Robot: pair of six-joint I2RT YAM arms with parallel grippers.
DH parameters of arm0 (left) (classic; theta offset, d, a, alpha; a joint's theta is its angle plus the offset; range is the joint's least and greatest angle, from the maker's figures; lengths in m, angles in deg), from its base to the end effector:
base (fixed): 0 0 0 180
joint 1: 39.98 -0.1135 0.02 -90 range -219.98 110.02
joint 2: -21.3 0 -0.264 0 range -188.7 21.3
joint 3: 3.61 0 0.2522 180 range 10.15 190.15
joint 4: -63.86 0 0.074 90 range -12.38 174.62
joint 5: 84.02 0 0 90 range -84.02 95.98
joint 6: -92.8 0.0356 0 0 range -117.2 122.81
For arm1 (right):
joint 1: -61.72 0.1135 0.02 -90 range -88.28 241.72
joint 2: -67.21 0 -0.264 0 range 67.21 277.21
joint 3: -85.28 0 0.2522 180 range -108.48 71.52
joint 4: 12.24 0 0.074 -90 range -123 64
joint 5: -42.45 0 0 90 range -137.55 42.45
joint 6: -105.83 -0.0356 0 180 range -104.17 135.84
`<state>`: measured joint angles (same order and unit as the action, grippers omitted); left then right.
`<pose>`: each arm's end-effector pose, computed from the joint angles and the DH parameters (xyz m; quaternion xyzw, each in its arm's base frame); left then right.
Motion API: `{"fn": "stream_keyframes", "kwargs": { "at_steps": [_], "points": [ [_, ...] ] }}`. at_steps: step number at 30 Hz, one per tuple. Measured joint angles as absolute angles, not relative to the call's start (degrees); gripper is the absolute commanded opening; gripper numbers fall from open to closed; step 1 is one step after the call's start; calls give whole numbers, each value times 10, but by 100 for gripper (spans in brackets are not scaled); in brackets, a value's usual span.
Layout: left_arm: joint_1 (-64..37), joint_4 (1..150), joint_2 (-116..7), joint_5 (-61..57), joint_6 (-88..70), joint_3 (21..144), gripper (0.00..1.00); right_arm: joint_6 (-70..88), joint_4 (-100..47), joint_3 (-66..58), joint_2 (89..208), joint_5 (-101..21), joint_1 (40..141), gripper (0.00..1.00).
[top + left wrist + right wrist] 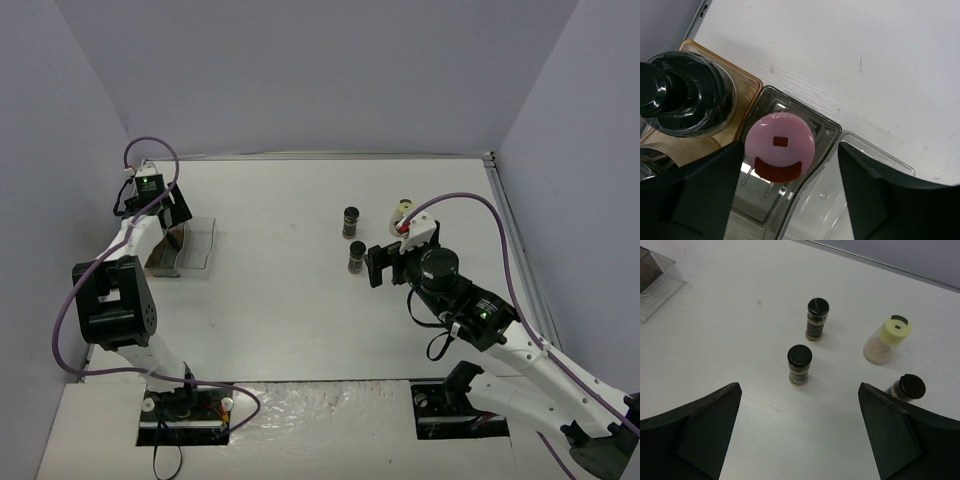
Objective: Organize the condiment bottles
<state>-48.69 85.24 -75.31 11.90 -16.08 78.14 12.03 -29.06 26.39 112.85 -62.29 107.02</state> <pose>0.3774 0.0615 0.2464 -0.2351 0.8595 0.0059 0.4538 0.1395 0.1281 0.3533 -0.1739 0.7070 0.1971 0.6565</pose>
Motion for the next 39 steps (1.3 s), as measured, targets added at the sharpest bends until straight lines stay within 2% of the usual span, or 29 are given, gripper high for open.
{"fn": "stream_keyframes", "kwargs": {
  "at_steps": [5, 9, 15, 22, 26, 33, 39],
  "points": [
    [-487, 881, -729, 118, -170, 782, 90, 105, -288, 254, 1169, -663, 1062, 100],
    [-483, 934, -687, 107, -183, 795, 96, 85, -288, 237, 1209, -678, 1017, 100],
    [-443, 1009, -589, 63, -182, 822, 97, 55, -282, 179, 1314, -661, 894, 100],
    [-321, 1028, -465, -10, -147, 784, 97, 38, -270, 99, 1487, -623, 796, 97],
    [-299, 1036, -442, -43, -126, 743, 97, 37, -269, 62, 1569, -597, 764, 91],
    [-298, 1048, -428, -54, -110, 699, 97, 41, -255, 25, 1656, -565, 736, 75],
    [-298, 1048, -423, -56, -108, 699, 97, 56, -238, 24, 1692, -535, 733, 54]
  ]
}}
